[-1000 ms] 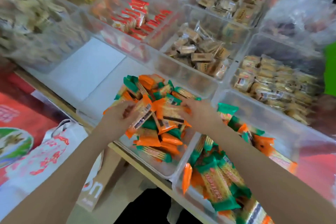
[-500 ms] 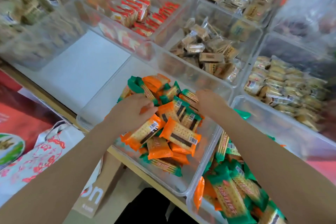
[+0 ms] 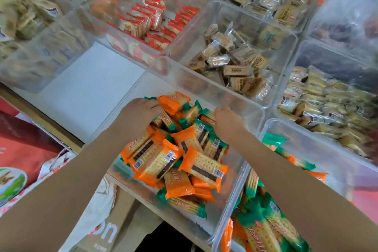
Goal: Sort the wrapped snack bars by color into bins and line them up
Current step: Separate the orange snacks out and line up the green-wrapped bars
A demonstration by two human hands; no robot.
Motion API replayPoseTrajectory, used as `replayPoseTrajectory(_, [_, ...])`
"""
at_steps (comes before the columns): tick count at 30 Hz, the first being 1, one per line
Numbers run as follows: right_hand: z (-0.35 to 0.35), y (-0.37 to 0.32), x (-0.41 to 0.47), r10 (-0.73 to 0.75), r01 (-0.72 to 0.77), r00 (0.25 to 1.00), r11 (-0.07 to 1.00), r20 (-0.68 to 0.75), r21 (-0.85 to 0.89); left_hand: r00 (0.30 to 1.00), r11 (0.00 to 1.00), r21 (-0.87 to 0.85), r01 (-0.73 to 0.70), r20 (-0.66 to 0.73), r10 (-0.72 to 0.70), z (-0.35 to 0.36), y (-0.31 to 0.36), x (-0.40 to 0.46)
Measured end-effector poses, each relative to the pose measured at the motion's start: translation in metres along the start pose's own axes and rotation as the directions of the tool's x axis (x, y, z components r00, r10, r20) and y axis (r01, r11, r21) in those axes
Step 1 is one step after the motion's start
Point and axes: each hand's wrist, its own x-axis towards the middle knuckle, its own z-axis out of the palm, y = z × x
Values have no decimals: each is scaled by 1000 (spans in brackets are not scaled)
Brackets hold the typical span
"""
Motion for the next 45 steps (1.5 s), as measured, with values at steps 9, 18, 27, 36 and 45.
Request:
replayPoseTrajectory(9, [-39, 43, -99, 110, 239, 898, 690, -426, 683, 980, 974, -221, -57, -198, 12, -55, 69, 1])
replayPoseTrajectory(18, [20, 139, -157, 258, -108, 963, 629, -75, 770, 982, 577, -811, -100, -175, -74, -81, 195, 11])
replayPoseTrajectory(27, [50, 179, -189, 382, -125, 897, 703, -223, 701, 931, 842, -507, -186, 184, 316, -62, 243, 1])
replayPoseTrajectory(36, [49, 209, -130, 35, -2, 997, 888, -65, 459, 971, 907, -388, -165, 96, 218, -49, 279, 58])
replayPoseTrajectory(45, [60, 216, -138, -257, 247, 964, 960, -62, -131, 808, 875, 24, -483, 398, 435, -18, 283, 110])
